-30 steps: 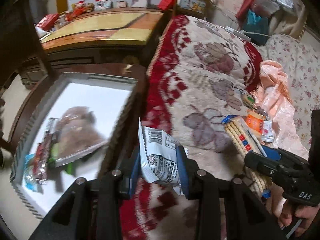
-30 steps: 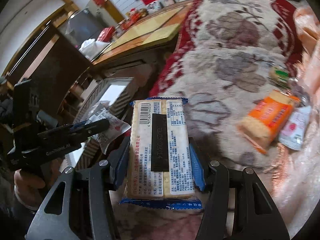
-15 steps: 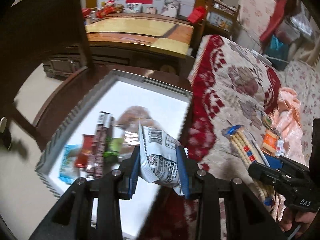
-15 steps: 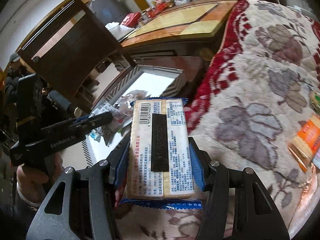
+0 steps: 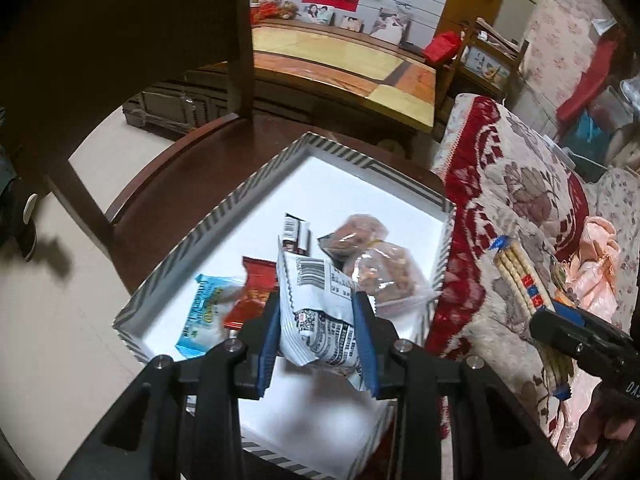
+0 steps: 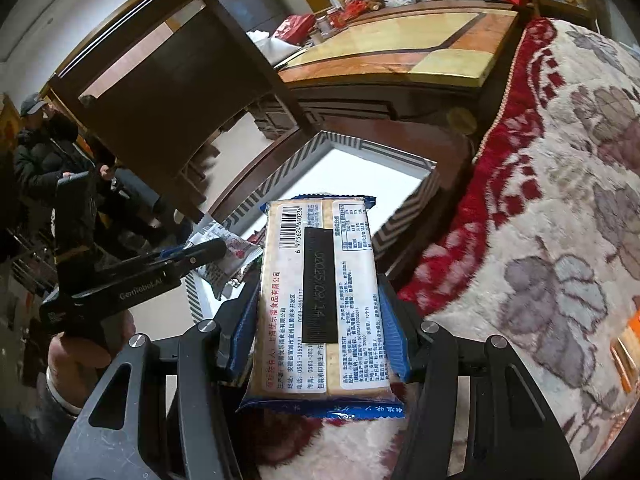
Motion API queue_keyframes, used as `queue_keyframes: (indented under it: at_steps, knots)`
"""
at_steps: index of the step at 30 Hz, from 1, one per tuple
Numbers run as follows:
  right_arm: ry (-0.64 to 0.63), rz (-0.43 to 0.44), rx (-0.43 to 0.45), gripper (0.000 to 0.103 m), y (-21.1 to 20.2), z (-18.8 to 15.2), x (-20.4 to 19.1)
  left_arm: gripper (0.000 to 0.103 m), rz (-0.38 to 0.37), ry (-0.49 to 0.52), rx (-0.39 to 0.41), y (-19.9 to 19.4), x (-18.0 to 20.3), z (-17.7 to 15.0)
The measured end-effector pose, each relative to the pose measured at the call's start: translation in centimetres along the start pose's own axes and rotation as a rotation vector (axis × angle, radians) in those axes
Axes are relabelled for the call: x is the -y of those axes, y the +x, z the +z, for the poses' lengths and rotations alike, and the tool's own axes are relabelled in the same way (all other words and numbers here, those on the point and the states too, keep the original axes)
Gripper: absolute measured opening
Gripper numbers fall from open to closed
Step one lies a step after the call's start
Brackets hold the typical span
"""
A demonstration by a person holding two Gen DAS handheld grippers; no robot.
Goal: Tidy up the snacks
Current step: 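Carry the white sachet with the left gripper and wafer packet with the right to the tray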
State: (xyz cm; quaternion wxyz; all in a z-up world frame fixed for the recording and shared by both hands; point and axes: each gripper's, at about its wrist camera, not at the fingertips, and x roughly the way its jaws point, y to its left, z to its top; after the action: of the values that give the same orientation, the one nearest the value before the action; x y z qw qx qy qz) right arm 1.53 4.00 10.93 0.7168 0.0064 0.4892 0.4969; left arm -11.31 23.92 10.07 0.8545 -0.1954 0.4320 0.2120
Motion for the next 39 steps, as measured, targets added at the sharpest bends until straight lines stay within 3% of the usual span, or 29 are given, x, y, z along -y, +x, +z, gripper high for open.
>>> queue_keyframes:
  at_steps: [16,31,39]
  knots:
    - [-0.029,-0.015,-0.043,0.054,4.4,3.2,-1.0,0.037,0.018,-0.061,-0.020,1.7,-3.3,0.1]
    - [-0.056,0.000,-0.102,0.054,10.0,6.2,-3.0,0.037,0.016,-0.052,-0.045,3.6,-3.2,0.3]
    - [-0.090,-0.045,-0.155,0.054,13.5,6.5,-3.9,0.037,0.005,-0.043,-0.050,4.0,-3.3,0.6]
